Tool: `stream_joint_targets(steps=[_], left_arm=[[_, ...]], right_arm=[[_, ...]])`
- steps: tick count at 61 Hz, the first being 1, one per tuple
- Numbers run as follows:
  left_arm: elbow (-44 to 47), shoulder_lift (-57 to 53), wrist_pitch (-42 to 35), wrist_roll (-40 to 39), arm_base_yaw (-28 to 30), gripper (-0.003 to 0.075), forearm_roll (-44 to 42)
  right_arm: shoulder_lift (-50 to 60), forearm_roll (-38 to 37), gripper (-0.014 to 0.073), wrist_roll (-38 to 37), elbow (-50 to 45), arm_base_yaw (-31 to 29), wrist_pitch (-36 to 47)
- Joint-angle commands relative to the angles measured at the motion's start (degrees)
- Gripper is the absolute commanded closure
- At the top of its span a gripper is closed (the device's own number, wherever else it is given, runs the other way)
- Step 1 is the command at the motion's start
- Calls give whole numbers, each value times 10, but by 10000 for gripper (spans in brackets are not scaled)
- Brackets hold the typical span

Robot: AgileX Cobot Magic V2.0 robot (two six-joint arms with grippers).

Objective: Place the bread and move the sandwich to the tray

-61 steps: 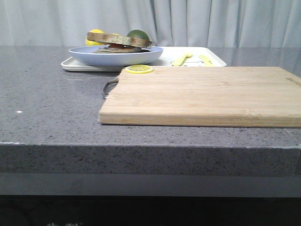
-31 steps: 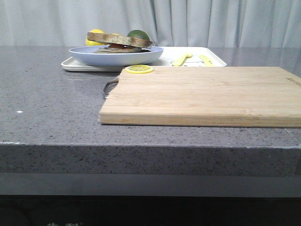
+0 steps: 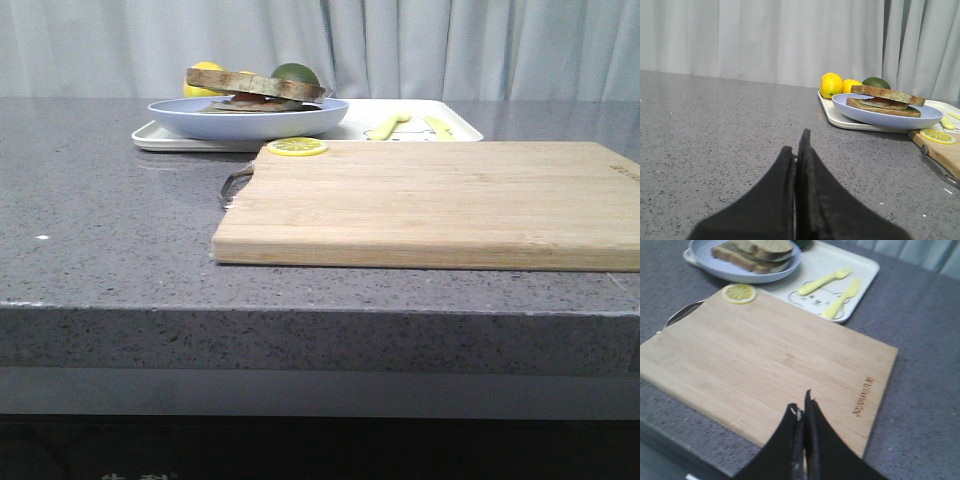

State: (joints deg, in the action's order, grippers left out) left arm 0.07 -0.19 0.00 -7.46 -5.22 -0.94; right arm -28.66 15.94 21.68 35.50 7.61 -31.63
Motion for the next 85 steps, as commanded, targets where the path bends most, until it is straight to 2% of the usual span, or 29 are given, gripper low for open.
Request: stream_joint_targets(steps=[1,9,19,40,53,80,85], left_arm=[[3,-13,-40,1,-3,738,-2],[3,-13,-40,1,-3,738,-2],[3,-13,-40,1,-3,738,-2],[3,-13,-40,1,-3,738,-2],[3,-12,-40,1,-3,738,-2],[3,-12,-40,1,-3,738,-2],[3,-12,-40,1,-3,738,-2]], right_arm=[[54,7,661,2,-50,-28,121],[147,15,661,2,-159,-62,197],[231,19,661,2,-260,-91,246],[305,37,661,2,-368,-98,307],[305,46,661,2,-369,-69,316],[305,46,661,1,-369,-69,341],[305,12,661,-42,-369,-69,342]])
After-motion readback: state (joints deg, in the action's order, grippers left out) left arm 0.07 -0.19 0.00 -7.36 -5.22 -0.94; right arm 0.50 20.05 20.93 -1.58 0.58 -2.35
